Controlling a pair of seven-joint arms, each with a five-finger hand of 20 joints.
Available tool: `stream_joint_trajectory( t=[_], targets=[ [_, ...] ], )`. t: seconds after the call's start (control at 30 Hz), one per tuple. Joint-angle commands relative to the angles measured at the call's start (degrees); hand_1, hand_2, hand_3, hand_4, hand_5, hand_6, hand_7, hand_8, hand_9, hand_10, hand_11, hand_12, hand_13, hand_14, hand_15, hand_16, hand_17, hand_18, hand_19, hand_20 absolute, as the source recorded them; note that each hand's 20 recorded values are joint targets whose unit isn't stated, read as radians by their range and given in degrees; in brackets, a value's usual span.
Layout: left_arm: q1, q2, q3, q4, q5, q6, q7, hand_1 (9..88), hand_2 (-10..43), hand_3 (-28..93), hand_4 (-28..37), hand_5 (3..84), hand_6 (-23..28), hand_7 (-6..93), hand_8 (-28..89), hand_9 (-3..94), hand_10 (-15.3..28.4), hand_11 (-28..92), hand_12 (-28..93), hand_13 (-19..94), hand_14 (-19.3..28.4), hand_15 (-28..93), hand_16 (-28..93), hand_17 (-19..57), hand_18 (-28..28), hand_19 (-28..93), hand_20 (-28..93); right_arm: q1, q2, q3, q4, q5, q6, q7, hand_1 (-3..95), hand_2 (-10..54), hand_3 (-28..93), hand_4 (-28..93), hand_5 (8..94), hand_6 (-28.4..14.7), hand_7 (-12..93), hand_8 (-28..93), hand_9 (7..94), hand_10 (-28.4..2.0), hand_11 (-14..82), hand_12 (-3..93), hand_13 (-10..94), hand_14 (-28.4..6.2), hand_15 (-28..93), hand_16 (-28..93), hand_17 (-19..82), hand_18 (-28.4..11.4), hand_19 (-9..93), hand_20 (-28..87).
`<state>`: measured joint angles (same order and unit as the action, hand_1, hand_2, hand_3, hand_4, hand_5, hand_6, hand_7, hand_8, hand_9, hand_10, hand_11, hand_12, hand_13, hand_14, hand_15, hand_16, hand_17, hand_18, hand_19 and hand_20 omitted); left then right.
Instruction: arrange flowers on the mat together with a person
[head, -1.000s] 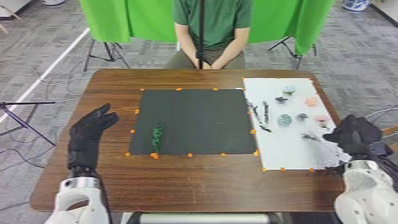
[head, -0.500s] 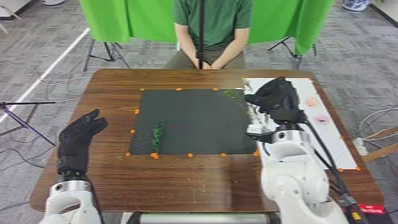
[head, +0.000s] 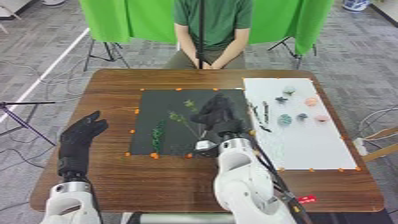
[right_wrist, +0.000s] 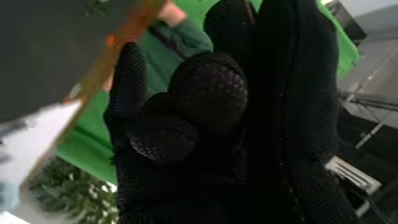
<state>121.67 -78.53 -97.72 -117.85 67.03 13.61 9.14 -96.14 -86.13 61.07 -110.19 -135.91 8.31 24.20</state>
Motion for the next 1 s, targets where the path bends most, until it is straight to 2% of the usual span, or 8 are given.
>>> stream_joint_trajectory(
  t=[0.03, 0.37, 0.43, 0.63, 1.0],
  targets=[
    [0.55, -0.07, 1.15, 0.04, 0.01, 0.31, -0.88, 33.7, -0.6, 60, -19.4, 49.7, 3.8, 14.6, -6, 51.3, 13.7, 23, 14, 43, 17.1, 18, -2, 9.4, 10.3, 9, 19, -0.63, -2.16, -1.76, 4.04, -0.24, 1.45, 0.3, 89.4, -9.5, -28, 41, 92.6, 0.8, 22, 8, 91.0, -12.0, 48.3, 31.0, 73, -15.0, 76, 41, 29, -17.6, 58, 42],
    [0.63, -0.24, 1.53, 0.01, -0.01, 0.23, -1.09, 33.6, -0.7, 60, -19.4, 49.7, 3.8, 14.6, -6, 51.1, 13.7, 23, 14, 42, 17.0, 18, -2, 9.4, 10.2, 9, 19, 0.46, -2.65, -1.59, 7.44, 0.86, 3.53, 0.09, 89.1, -9.5, -28, 41, 92.5, 0.8, 22, 8, 91.5, -11.9, 47.8, 30.7, 73, -14.6, 77, 41, 30, -17.8, 58, 42],
    [0.46, -0.19, 1.54, 0.1, 0.02, -0.05, -1.48, 33.5, -0.6, 60, -19.4, 49.7, 3.8, 14.5, -6, 51.2, 13.7, 23, 14, 43, 17.2, 18, -2, 9.4, 10.2, 9, 19, 0.45, -2.64, -1.63, 7.72, 1.55, 3.79, -0.06, 88.9, -9.5, -28, 41, 92.4, 1.0, 21, 8, 91.6, -11.7, 47.6, 30.7, 73, -14.7, 77, 41, 30, -17.9, 58, 42],
    [0.16, -0.43, 1.89, 0.3, 0.11, -0.46, -1.48, 33.4, -0.7, 61, -19.4, 49.6, 3.9, 14.4, -6, 51.0, 13.7, 22, 14, 42, 17.2, 18, -2, 9.4, 10.2, 9, 19, 1.01, -2.82, -2.16, 9.16, 1.6, 3.91, -0.67, 88.4, -9.5, -28, 40, 92.4, 1.6, 21, 7, 91.8, -11.3, 46.9, 30.3, 74, -14.2, 76, 40, 30, -18.1, 59, 41],
    [0.32, -0.63, 1.58, 0.35, 0.3, -1.49, -1.75, 33.2, -1.1, 61, -19.2, 49.3, 3.9, 14.0, -6, 50.8, 13.6, 22, 14, 42, 17.1, 17, -2, 9.1, 10.3, 9, 19, 1.78, -3.21, -1.6, 10.87, 0.97, 4.15, -1.43, 86.4, -9.5, -28, 37, 89.6, 1.6, 19, 6, 90.2, -10.5, 45.9, 29.9, 73, -13.5, 75, 39, 29, -17.9, 58, 40]
  ],
)
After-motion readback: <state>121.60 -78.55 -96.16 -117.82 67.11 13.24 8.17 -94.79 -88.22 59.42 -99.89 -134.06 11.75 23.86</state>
